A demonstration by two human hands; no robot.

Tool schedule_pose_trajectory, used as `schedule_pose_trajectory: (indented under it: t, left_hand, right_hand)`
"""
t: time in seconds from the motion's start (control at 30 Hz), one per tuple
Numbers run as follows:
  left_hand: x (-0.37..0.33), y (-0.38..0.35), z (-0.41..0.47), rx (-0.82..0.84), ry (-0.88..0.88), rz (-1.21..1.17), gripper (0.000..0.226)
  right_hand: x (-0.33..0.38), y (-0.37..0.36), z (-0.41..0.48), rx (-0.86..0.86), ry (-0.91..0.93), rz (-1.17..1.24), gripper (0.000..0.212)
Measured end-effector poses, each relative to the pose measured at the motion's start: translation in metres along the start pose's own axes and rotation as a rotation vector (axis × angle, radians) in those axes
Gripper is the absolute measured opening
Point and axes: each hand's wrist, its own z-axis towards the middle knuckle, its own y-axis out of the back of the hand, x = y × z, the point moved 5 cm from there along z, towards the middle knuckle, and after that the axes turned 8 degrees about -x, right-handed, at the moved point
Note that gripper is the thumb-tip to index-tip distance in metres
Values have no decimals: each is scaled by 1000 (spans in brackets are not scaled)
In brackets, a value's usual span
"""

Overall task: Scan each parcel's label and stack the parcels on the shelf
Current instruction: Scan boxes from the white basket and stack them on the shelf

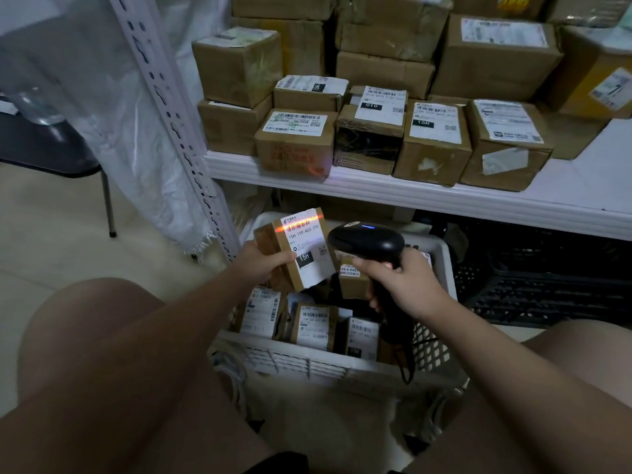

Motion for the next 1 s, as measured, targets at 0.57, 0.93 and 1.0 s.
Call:
schedule_pose_trajectory:
  t: [0.57, 0.93, 1.0]
  left_hand:
    - [-7, -2, -5, -4, -54, 65, 25]
    - [-91, 5, -48, -91, -353, -208, 29]
    - [-113, 6, -51, -115, -388, -218, 23]
  right_hand:
    - [4, -1, -3, 70, 18, 33, 16]
    - [44, 10, 0, -50, 177, 365, 24]
    - [57, 8, 7, -43, 198, 410, 31]
